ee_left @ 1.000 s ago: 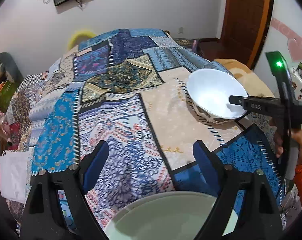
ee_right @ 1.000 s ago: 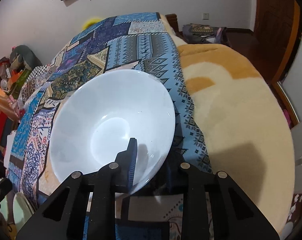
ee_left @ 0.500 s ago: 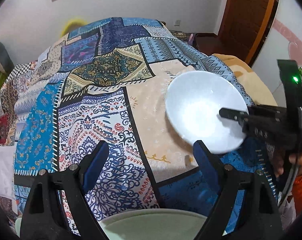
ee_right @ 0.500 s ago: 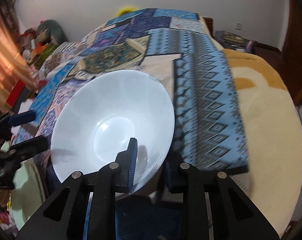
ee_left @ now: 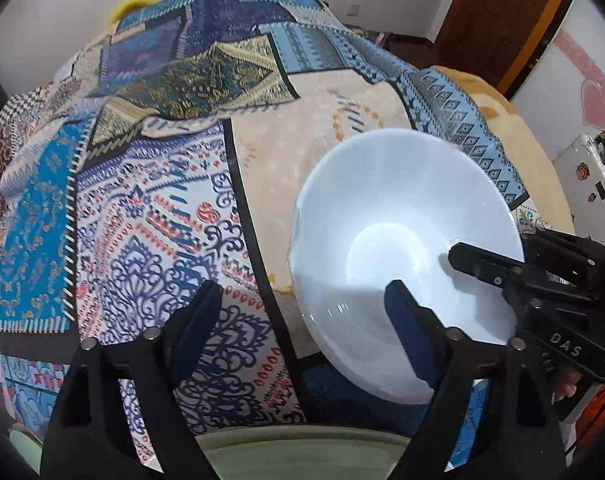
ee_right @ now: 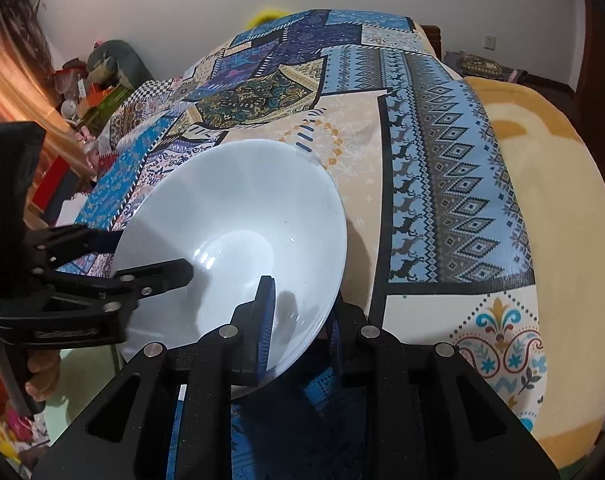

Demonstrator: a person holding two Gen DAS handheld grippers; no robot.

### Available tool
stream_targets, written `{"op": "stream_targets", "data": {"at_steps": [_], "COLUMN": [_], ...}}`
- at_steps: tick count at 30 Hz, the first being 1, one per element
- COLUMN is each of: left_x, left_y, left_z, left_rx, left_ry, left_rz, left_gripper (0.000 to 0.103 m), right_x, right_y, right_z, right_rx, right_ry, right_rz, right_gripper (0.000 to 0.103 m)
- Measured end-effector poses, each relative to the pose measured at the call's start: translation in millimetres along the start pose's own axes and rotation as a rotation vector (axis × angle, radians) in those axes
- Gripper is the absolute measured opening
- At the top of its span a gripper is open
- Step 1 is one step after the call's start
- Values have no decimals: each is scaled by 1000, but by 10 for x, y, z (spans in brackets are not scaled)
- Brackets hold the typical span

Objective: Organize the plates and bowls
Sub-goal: 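Lift the white bowl with the right tool and carry it toward the bowls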

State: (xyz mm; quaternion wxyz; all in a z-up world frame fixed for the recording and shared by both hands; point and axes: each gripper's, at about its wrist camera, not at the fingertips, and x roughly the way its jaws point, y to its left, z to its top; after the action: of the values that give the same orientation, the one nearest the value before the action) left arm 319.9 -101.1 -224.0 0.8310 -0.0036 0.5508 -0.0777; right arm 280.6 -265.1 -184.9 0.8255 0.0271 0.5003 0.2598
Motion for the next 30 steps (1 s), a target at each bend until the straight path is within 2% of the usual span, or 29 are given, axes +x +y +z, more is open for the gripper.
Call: {"op": "stream_targets", "data": {"at_steps": [2,6,9,12,15,19,30], "left_x": [59,100,103,88,66,8,-460], "left_y": [-13,-47,-86,-149,-184,-175,-259], "left_z": [0,-10,-13,-14,-14,-45,-180], "left_rx": [4,21,41,57,59,43,41], "left_ry": [19,22,18,17,8,16,-58], "left_rz": [9,18,11,7,23,-9,-25], "left_gripper": [63,56,46,29,28,26,25], "right_x": [7,-8,-38,-61,-120,-230,-614], "right_y": [13,30,17,22,33,75,314], "right_z": [1,-12,-39,-51,-67,-75,-134], "right_rx": [3,9,34,55,67,69,50], "right_ry": [-2,-12,-29,-33,-38,-54,-133], "right_rz": [-6,-3,16,21,24,22,12], "right_gripper": [22,22,22,22,22,22,22]}}
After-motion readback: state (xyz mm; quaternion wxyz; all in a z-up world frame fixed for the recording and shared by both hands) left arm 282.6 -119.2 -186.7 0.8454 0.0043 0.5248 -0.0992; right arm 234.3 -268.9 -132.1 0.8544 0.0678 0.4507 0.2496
